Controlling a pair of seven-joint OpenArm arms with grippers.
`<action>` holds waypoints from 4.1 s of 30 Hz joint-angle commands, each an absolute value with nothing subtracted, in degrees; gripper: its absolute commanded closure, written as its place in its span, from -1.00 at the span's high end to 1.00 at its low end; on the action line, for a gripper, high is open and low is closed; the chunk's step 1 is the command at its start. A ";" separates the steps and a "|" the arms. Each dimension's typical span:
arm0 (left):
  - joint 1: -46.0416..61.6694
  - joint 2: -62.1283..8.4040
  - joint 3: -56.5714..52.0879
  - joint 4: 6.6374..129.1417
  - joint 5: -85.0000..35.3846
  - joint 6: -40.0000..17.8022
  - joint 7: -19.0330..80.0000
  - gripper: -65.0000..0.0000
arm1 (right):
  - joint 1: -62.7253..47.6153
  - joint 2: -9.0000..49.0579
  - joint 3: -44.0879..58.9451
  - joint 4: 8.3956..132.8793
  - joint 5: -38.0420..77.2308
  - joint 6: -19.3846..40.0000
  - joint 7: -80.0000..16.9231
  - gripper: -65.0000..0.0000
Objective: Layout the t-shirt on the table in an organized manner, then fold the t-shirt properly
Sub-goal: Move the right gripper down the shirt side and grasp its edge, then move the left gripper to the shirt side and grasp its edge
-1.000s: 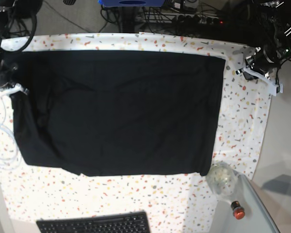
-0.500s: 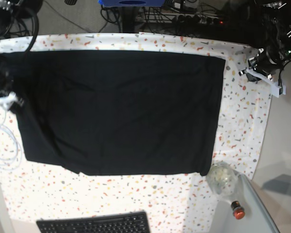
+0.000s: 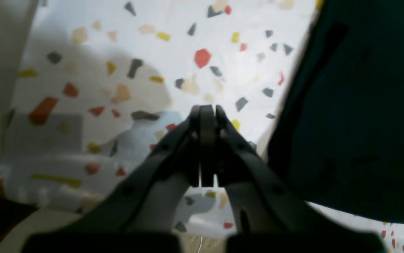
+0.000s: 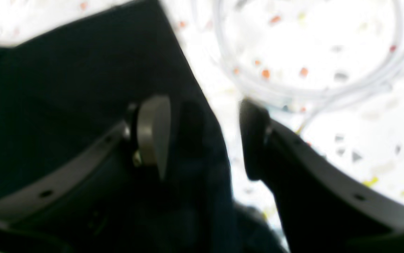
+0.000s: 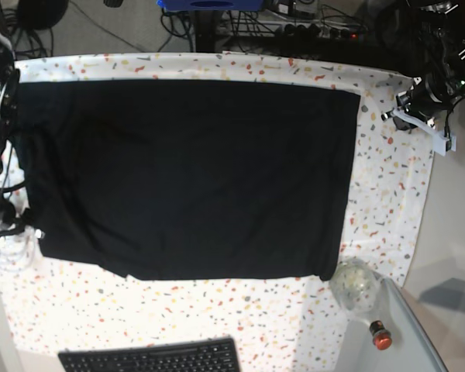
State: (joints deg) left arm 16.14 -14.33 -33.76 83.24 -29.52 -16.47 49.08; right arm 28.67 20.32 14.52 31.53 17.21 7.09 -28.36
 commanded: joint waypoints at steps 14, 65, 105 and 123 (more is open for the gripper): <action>16.04 -15.25 -34.15 84.09 -29.93 -16.66 48.31 -1.00 | 31.52 20.26 11.65 22.64 17.71 7.34 -18.77 -0.07; -15.43 -14.11 -18.42 53.49 -19.03 -22.29 38.02 1.00 | 11.91 15.96 15.96 71.78 18.07 7.34 -28.26 -1.00; -3.56 -10.33 -22.81 70.90 -19.12 -18.95 54.46 -1.00 | 11.65 16.13 15.69 71.78 18.07 7.34 -28.26 -1.00; -6.81 -12.79 -31.78 74.33 -18.59 -19.03 53.93 1.00 | 11.65 16.40 15.69 71.78 18.07 7.34 -28.26 -1.00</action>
State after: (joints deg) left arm -4.80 -12.01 -32.03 72.79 -17.19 -18.48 55.61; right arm 10.41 15.25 15.49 70.87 17.98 7.33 -29.69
